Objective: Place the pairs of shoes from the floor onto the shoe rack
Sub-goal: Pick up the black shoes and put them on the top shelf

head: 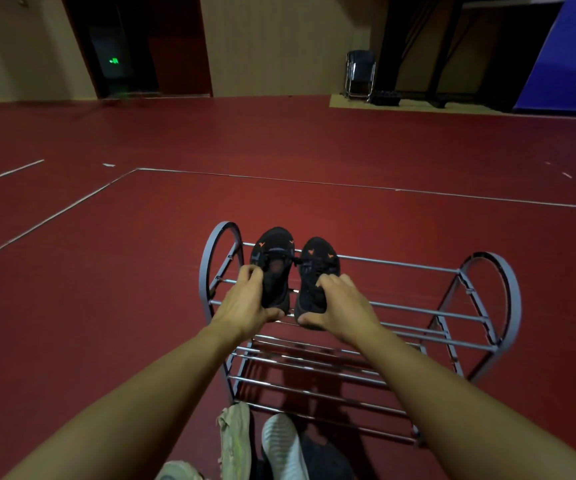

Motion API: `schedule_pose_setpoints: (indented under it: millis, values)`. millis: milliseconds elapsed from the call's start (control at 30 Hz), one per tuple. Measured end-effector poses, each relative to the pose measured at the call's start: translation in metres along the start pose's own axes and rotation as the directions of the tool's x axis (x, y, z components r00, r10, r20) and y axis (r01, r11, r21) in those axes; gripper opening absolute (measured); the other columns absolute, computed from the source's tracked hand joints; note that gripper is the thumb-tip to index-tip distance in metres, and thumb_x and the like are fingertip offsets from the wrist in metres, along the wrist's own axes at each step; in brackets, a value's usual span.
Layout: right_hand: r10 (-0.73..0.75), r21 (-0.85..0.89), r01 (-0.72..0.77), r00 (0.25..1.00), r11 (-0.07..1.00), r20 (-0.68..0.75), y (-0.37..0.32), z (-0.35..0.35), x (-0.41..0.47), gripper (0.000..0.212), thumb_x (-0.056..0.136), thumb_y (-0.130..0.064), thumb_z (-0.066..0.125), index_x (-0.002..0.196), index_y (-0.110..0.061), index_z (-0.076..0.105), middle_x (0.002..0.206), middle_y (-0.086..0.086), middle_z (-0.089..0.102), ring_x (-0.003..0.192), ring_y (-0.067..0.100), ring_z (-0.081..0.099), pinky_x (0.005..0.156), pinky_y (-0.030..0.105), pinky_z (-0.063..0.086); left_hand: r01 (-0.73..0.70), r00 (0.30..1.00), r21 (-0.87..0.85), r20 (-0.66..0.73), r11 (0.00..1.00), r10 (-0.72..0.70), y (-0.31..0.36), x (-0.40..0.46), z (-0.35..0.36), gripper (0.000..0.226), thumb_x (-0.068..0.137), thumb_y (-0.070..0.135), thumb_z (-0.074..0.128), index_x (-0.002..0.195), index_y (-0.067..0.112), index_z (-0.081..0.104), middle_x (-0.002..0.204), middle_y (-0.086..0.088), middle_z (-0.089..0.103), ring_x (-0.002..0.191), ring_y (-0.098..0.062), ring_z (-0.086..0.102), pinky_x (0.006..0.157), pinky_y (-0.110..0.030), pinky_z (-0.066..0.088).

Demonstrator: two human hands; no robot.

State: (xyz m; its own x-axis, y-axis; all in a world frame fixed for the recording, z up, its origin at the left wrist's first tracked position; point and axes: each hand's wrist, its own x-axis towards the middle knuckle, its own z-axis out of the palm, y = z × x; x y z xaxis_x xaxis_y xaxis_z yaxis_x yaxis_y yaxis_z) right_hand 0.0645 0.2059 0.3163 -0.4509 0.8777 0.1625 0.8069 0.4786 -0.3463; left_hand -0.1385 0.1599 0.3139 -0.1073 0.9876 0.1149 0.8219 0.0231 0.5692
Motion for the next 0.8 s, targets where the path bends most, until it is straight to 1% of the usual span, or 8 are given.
schedule_pose_setpoints:
  millis: [67,167,300,433,500,600,700,800]
  values:
    - [0.015,-0.015,-0.016,1.000,1.000,-0.024,-0.005,0.000,-0.003,0.058,0.072,-0.058,0.077,0.103,-0.021,0.045,0.099,-0.008,0.046,0.100,0.017,0.041,0.077,0.039,0.050,-0.016,1.000,0.035,-0.011,0.999,0.016,-0.002,0.000,-0.002,0.066,0.077,0.035,0.084,0.123,0.015,0.040,0.143,0.001,0.029,0.115,-0.026,0.055,0.098,-0.036,0.050]
    - [0.021,-0.037,-0.022,0.999,0.999,-0.024,-0.006,-0.001,-0.001,0.054,0.075,-0.058,0.075,0.100,-0.024,0.041,0.098,-0.009,0.043,0.102,0.018,0.041,0.071,0.034,0.045,-0.041,0.998,0.060,0.052,0.997,0.038,-0.008,0.004,-0.004,0.070,0.076,0.031,0.085,0.126,0.012,0.040,0.146,0.001,0.026,0.119,-0.028,0.054,0.100,-0.038,0.049]
    - [-0.021,-0.122,0.025,0.999,0.992,0.030,-0.007,0.002,0.003,0.060,0.072,-0.060,0.075,0.109,-0.024,0.046,0.105,-0.007,0.048,0.105,0.018,0.041,0.068,0.036,0.042,-0.032,0.995,0.028,0.092,0.999,0.029,-0.013,0.006,-0.005,0.073,0.076,0.031,0.085,0.131,0.013,0.039,0.146,0.001,0.026,0.121,-0.029,0.053,0.102,-0.042,0.049]
    - [-0.065,-0.149,0.069,0.997,0.986,0.032,-0.017,0.005,0.009,0.059,0.073,-0.059,0.075,0.110,-0.023,0.047,0.107,-0.006,0.046,0.105,0.018,0.039,0.066,0.034,0.037,-0.053,0.994,0.008,0.092,0.999,0.052,-0.014,0.005,-0.003,0.076,0.078,0.031,0.082,0.136,0.015,0.036,0.148,0.001,0.024,0.122,-0.027,0.053,0.103,-0.041,0.049]
    - [-0.064,-0.114,0.073,0.995,0.991,0.077,-0.017,0.007,0.008,0.059,0.074,-0.056,0.076,0.114,-0.023,0.048,0.111,-0.006,0.044,0.108,0.017,0.039,0.070,0.034,0.040,-0.061,0.991,-0.025,0.119,0.998,0.063,-0.015,0.001,-0.001,0.075,0.082,0.027,0.080,0.140,0.015,0.034,0.151,0.002,0.022,0.127,-0.026,0.051,0.107,-0.038,0.046]
    - [-0.065,-0.030,0.068,0.992,0.997,0.113,-0.011,0.008,-0.003,0.070,0.077,-0.056,0.075,0.131,-0.021,0.047,0.127,-0.006,0.041,0.118,0.017,0.040,0.087,0.038,0.050,-0.067,0.989,-0.080,0.130,0.995,0.077,-0.017,-0.009,-0.002,0.078,0.086,0.026,0.076,0.147,0.017,0.028,0.153,0.000,0.023,0.135,-0.025,0.046,0.114,-0.037,0.040]
    - [-0.048,0.062,0.049,0.999,0.997,-0.021,-0.006,0.005,-0.023,0.075,0.082,-0.051,0.072,0.143,-0.022,0.040,0.140,-0.008,0.033,0.129,0.017,0.041,0.095,0.041,0.051,-0.050,0.998,-0.123,0.021,0.991,0.053,-0.015,-0.025,-0.001,0.082,0.088,0.030,0.072,0.153,0.027,0.021,0.156,0.003,0.026,0.139,-0.019,0.039,0.114,-0.041,0.039]
    - [-0.050,0.066,0.060,0.988,0.996,-0.143,-0.001,0.007,-0.053,0.065,0.087,-0.047,0.068,0.142,-0.025,0.043,0.138,-0.006,0.038,0.125,0.018,0.046,0.089,0.039,0.053,-0.052,0.985,0.004,-0.166,0.999,0.052,-0.013,-0.056,0.007,0.061,0.094,0.041,0.060,0.147,0.028,0.033,0.149,0.008,0.034,0.133,-0.016,0.043,0.099,-0.039,0.049]
